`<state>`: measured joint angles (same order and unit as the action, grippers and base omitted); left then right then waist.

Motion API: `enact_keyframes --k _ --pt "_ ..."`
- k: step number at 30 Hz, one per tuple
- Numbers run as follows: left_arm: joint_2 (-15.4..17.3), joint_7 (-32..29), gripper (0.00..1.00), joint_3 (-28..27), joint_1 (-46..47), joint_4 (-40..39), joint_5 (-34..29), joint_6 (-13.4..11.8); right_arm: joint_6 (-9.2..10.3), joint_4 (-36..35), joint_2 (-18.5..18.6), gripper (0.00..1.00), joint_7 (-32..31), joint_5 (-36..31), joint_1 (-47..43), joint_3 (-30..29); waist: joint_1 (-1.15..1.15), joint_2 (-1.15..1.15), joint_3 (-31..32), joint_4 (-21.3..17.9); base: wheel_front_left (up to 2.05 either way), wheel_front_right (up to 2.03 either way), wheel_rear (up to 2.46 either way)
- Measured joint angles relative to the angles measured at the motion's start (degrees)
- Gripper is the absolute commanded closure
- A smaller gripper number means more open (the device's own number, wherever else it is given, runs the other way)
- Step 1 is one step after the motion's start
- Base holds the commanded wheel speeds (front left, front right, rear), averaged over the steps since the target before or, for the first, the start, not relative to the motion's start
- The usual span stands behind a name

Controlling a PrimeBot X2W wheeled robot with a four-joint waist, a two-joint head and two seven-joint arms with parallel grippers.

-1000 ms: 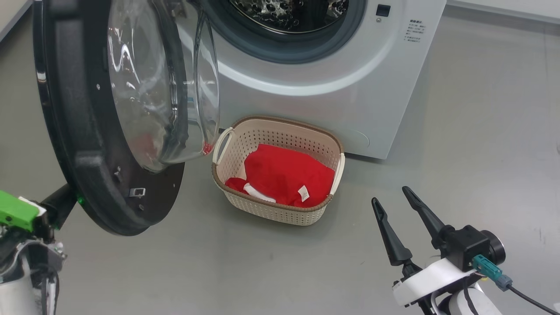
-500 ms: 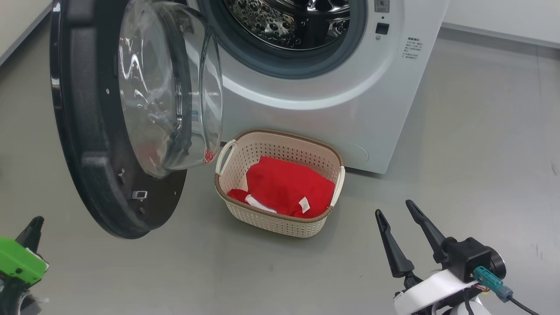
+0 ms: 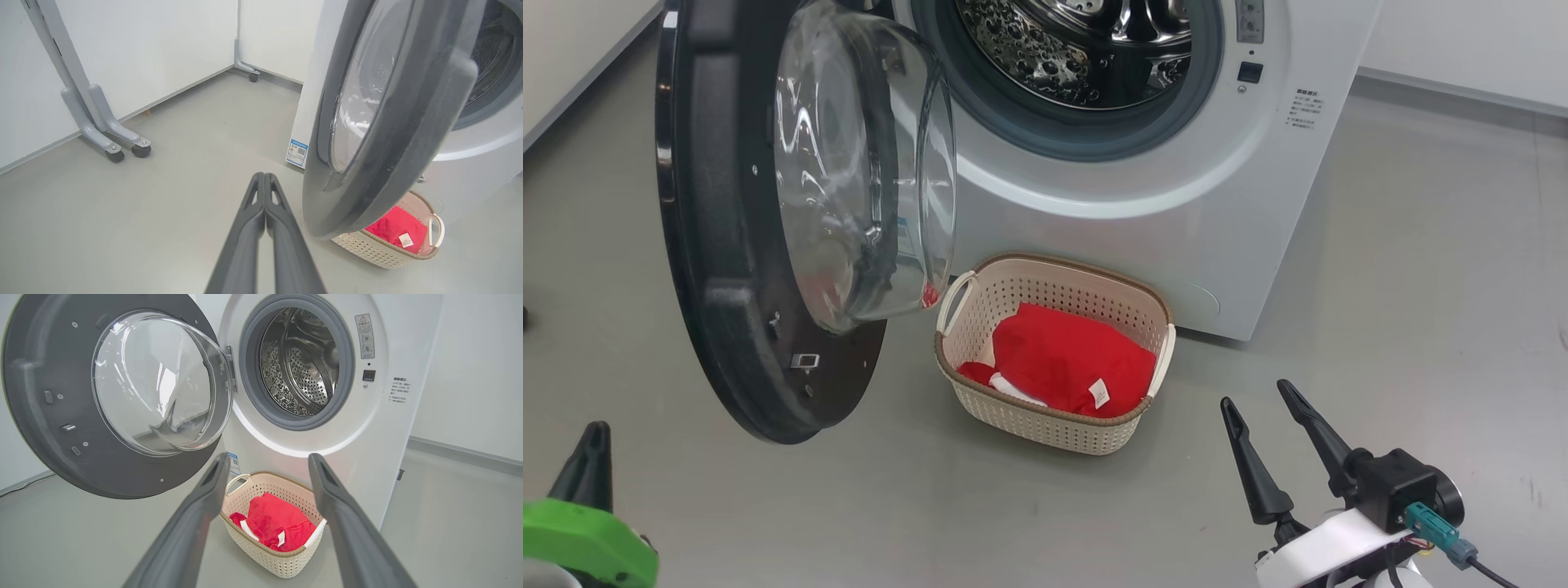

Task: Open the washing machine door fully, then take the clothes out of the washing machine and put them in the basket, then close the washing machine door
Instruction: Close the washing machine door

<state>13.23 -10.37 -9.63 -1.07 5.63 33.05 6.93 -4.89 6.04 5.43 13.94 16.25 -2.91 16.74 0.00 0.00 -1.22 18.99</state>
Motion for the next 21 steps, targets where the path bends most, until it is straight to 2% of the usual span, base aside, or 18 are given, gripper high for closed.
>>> enact_keyframes --k 9,20,21 --pt "-0.04 11.13 1.00 2.54 -4.32 0.85 -6.02 0.00 0.00 -0.01 -0.02 0.00 0.01 0.00 -0.02 0.05 0.00 0.00 0.20 0.23 0.00 0.00 0.00" --pt "-1.56 18.13 1.00 4.32 -6.50 4.65 -8.21 0.00 0.00 -0.01 -0.11 0.00 0.05 0.00 -0.22 0.10 0.00 0.00 0.41 0.07 0.00 0.00 0.00" --pt "-1.56 18.66 0.79 4.36 -6.50 4.88 -8.50 0.00 0.00 -0.01 -0.11 0.00 0.05 0.00 -0.26 0.10 0.00 0.00 0.42 0.06 0.00 0.00 0.00"
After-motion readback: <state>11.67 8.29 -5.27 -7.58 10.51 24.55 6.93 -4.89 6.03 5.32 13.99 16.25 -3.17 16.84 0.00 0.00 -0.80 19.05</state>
